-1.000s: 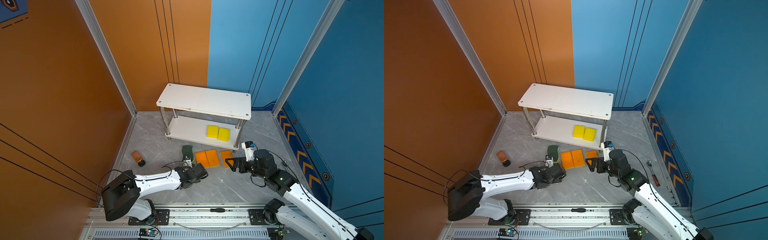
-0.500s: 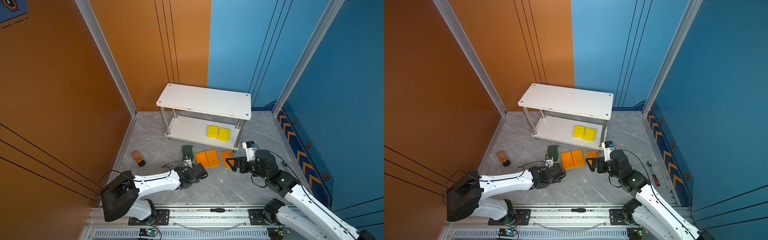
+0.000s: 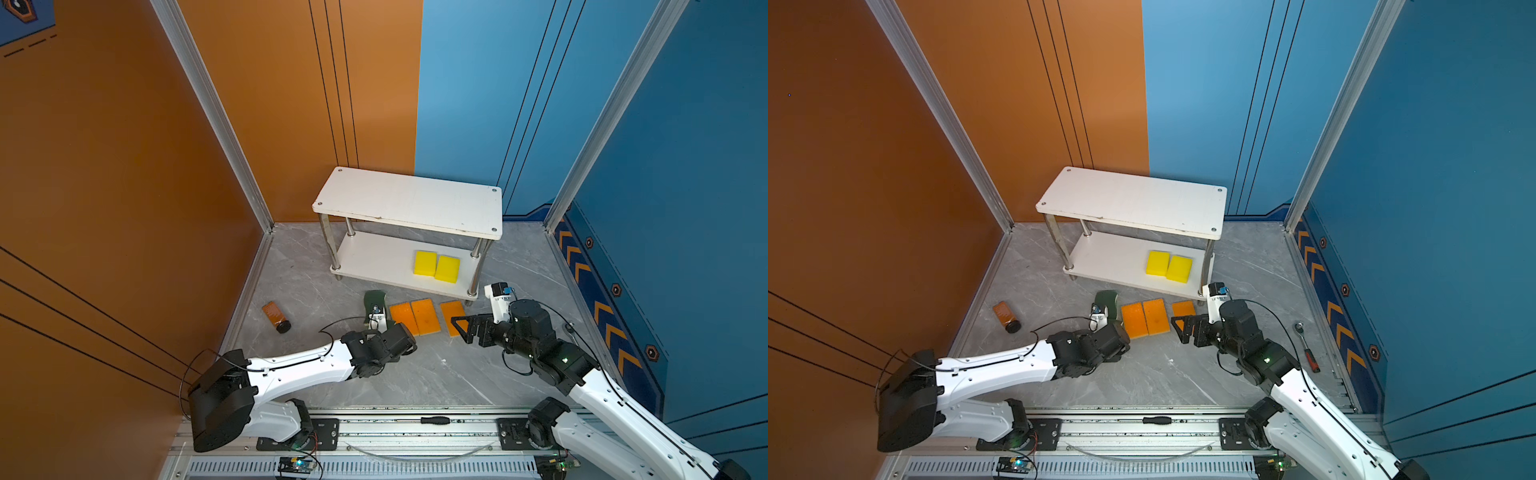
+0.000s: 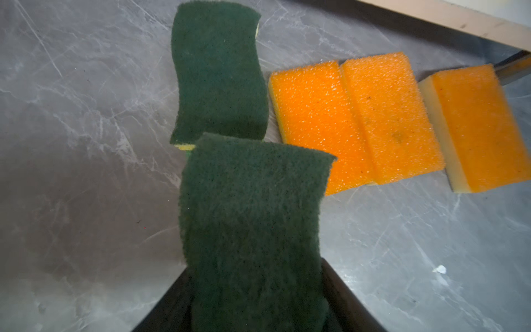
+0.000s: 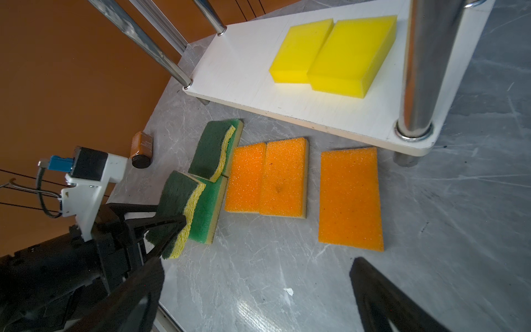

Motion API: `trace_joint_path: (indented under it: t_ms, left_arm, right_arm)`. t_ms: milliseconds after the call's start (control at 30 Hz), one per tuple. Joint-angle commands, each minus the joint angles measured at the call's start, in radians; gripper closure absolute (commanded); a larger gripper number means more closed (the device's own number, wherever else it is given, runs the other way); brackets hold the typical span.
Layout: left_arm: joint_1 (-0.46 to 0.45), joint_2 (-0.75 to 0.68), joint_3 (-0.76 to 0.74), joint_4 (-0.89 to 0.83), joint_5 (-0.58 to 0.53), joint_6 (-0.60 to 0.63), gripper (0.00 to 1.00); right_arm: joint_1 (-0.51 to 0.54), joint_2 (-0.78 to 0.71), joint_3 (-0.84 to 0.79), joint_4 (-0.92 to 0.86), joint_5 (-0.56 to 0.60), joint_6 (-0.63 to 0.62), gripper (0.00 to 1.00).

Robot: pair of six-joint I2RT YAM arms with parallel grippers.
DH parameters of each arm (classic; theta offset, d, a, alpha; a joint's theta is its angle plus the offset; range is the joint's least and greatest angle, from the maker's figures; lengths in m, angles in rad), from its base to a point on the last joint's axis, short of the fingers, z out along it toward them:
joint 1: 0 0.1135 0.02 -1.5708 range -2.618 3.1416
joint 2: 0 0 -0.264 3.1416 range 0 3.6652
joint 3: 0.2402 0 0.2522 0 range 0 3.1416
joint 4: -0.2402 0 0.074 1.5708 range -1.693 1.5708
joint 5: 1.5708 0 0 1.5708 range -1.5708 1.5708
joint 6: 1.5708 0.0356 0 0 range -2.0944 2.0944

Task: Place and organize the cleaning sponges onto the shelf
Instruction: 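Lower the left gripper onto the nearer green scrub sponge and close it, then lift the green scrub sponge and carry it toward the lower shelf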

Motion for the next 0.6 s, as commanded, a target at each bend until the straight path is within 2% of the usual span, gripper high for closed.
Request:
trace_joint_path:
  t_ms: [0, 333, 567]
  left_arm:
    - [-0.012, -0.03, 0.06, -0.031, -0.06, 0.079, 0.39]
    - [0.073, -0.037, 0.173, -0.023, -0.057, 0.265, 0.38]
    - [0.179, -0.021, 0.21, 0.092, 0.062, 0.395, 0.39]
  right_arm:
    - [0.006, 0.0, 0.003, 0.025, 0.019, -0.009, 0.0]
    - [0.007, -0.007, 0.007, 0.023, 0.025, -0.011, 0.0]
    - [0.011, -0.008, 0.016, 0.011, 0.023, -0.012, 0.0]
